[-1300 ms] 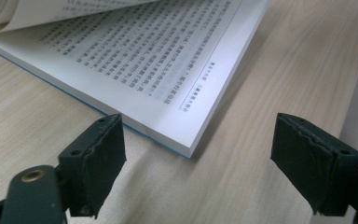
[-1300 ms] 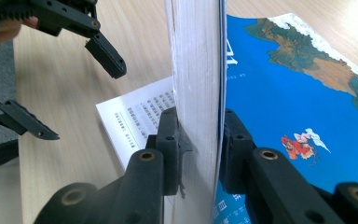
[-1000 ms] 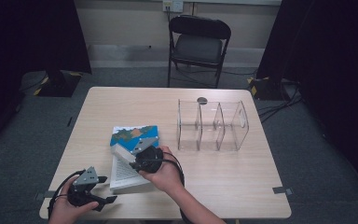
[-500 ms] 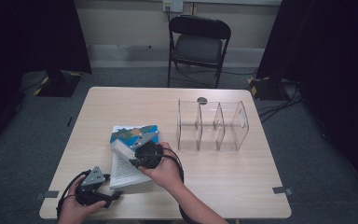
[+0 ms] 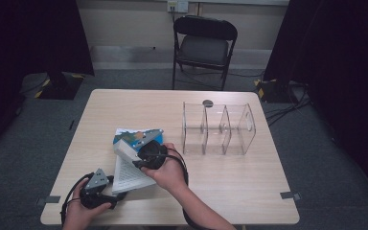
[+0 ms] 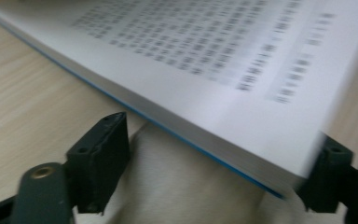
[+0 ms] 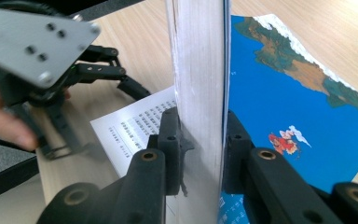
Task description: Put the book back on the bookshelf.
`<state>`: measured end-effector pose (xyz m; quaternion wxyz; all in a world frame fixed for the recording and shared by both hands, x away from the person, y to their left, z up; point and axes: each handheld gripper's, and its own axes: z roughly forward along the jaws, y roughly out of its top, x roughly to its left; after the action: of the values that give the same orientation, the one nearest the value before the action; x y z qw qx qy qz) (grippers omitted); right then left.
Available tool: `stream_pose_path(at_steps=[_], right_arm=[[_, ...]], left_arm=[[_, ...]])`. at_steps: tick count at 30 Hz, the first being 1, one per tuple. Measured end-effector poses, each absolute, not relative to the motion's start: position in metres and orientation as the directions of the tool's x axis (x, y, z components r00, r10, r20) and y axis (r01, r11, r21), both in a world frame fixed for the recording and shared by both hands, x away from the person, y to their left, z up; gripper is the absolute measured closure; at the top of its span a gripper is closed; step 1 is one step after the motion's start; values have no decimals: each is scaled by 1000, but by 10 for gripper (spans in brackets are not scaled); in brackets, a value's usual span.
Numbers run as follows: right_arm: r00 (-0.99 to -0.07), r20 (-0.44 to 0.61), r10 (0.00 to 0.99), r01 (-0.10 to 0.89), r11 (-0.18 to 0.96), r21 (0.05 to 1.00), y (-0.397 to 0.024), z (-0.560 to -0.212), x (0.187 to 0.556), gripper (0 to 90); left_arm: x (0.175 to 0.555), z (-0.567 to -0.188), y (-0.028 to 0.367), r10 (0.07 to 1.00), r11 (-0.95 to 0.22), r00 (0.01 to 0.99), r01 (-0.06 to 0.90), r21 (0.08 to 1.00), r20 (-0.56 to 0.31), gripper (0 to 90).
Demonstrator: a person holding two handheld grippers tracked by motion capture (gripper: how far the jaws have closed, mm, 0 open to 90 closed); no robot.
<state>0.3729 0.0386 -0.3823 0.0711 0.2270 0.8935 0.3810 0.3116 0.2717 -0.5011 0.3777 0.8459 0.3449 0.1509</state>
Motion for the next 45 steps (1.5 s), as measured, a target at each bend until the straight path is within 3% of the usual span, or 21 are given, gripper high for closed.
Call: stream_pose_path(at_steps=[10, 12, 14, 21, 33, 40, 45], right_arm=[[-892, 30, 450, 340, 628, 700, 34, -386, 363, 745], [-897, 21, 441, 327, 632, 702, 34, -388, 362, 744], [-898, 20, 440, 328, 637, 698, 34, -391, 361, 744], [-904, 2, 428, 309, 650, 695, 35, -398, 356, 740], [-914, -3, 405, 292, 664, 689, 37, -436, 343, 718], [-915, -11, 403, 281, 658, 698, 38, -442, 341, 712], [-918, 23, 395, 294, 643, 707, 38, -447, 341, 663]], left_arm=[[313, -499, 271, 709, -464, 705, 490, 738, -23, 236], [313, -499, 271, 706, -462, 708, 486, 741, -25, 281], [315, -498, 270, 709, -425, 701, 509, 748, -74, 291], [318, -498, 272, 716, -397, 691, 521, 756, -99, 265], [319, -497, 268, 726, -423, 686, 508, 750, -55, 227], [320, -495, 269, 726, -410, 684, 506, 759, -64, 224], [322, -494, 270, 722, -402, 687, 511, 760, -80, 225]])
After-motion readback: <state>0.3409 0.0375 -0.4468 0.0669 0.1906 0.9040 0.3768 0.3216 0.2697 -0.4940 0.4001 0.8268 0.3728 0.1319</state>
